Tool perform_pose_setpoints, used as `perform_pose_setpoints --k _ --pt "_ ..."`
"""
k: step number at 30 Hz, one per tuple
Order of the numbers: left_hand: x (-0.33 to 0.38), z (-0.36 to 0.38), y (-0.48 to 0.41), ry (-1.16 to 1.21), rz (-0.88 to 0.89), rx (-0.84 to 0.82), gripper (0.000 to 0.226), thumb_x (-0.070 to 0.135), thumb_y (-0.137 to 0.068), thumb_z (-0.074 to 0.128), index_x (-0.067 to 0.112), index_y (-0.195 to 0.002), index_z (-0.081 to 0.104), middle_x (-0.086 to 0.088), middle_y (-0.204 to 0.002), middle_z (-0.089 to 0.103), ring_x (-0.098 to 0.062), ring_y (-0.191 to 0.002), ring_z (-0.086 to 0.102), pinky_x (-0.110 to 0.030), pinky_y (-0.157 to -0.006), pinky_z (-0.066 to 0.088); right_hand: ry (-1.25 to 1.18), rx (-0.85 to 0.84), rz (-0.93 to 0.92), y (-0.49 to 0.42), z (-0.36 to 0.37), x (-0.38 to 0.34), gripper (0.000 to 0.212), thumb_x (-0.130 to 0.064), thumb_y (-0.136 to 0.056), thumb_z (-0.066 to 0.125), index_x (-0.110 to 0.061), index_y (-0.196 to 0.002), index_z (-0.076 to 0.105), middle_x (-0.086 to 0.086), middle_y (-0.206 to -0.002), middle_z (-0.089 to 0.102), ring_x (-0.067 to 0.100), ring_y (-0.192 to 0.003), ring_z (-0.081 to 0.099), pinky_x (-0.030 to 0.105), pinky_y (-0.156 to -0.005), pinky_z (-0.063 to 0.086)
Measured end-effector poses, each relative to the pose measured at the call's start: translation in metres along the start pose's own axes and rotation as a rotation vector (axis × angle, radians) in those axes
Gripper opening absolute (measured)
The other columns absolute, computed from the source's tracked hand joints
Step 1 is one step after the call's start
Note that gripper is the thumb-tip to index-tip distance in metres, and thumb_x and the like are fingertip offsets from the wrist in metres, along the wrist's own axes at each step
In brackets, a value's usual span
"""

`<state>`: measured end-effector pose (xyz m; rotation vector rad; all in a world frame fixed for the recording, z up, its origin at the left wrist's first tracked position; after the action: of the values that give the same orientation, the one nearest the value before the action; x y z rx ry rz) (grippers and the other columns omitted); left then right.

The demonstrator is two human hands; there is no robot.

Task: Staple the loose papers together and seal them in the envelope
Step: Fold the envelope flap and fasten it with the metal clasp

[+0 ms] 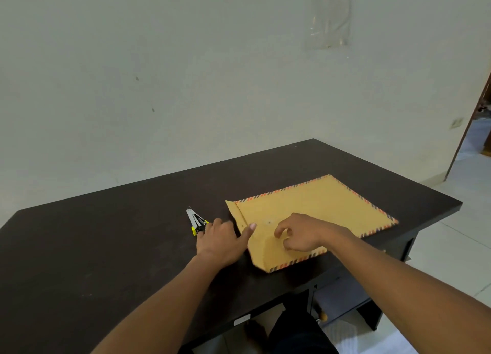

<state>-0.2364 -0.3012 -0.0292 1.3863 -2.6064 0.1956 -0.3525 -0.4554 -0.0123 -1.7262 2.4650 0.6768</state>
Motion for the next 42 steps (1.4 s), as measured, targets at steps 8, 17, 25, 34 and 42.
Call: perform_pose_setpoints --k 8,17,25,34,42 --pt "0.000 -0.008 -0.015 0.089 0.117 -0.023 0.040 0.029 -0.092 0.063 0.036 -0.131 0.058 0.004 -0.129 0.060 -0.020 -0.115 0.058 -0.048 -0.094 0.052 0.078 0.200 0.043 -0.011 -0.007 -0.001 0.045 -0.030 -0.095 0.057 -0.032 -0.139 0.053 0.003 -0.144 0.046 0.029 -0.132 0.040 0.047 -0.105 0.042" --pt "0.008 -0.019 -0.032 0.182 0.150 -0.007 0.025 0.038 -0.086 0.059 0.036 -0.108 0.072 0.011 -0.106 0.072 -0.017 -0.099 0.067 -0.040 -0.084 0.058 -0.023 0.132 0.185 -0.013 0.011 0.018 0.062 -0.056 -0.084 0.068 -0.028 -0.135 0.047 0.003 -0.132 0.049 0.026 -0.115 0.055 0.042 -0.096 0.051" --pt "-0.001 0.007 -0.015 0.148 0.321 0.006 0.033 0.006 -0.092 0.051 0.024 -0.112 0.070 0.007 -0.122 0.066 -0.016 -0.113 0.061 -0.034 -0.096 0.051 -0.281 0.079 0.200 -0.011 0.011 0.006 0.039 -0.044 -0.091 0.062 -0.006 -0.101 0.060 0.017 -0.078 0.075 0.027 -0.052 0.068 0.033 -0.053 0.054" --pt "-0.008 0.012 -0.011 0.279 0.438 0.056 0.035 -0.001 -0.094 0.046 0.022 -0.114 0.063 0.004 -0.126 0.063 -0.014 -0.128 0.052 -0.031 -0.103 0.045 0.086 0.638 -0.161 -0.038 -0.035 -0.017 0.013 -0.030 -0.096 0.059 -0.028 -0.102 0.070 -0.008 -0.109 0.063 0.017 -0.109 0.052 0.036 -0.089 0.047" --pt "-0.014 0.013 -0.008 0.359 0.496 0.202 0.029 0.004 -0.091 0.051 0.018 -0.109 0.068 0.004 -0.114 0.071 -0.011 -0.125 0.058 -0.032 -0.099 0.049 -0.107 0.405 -0.001 -0.094 -0.016 -0.018 0.021 -0.053 -0.079 0.075 -0.032 -0.078 0.075 -0.015 -0.094 0.073 0.019 -0.108 0.060 0.045 -0.098 0.046"
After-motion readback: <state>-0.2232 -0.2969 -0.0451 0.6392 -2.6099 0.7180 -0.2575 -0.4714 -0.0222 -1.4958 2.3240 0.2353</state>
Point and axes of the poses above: each hand's wrist, its own y-axis away from the middle knuckle, its own z-axis out of the palm, x = y × z, the point moved 7 cm from there along -y, towards the middle knuckle
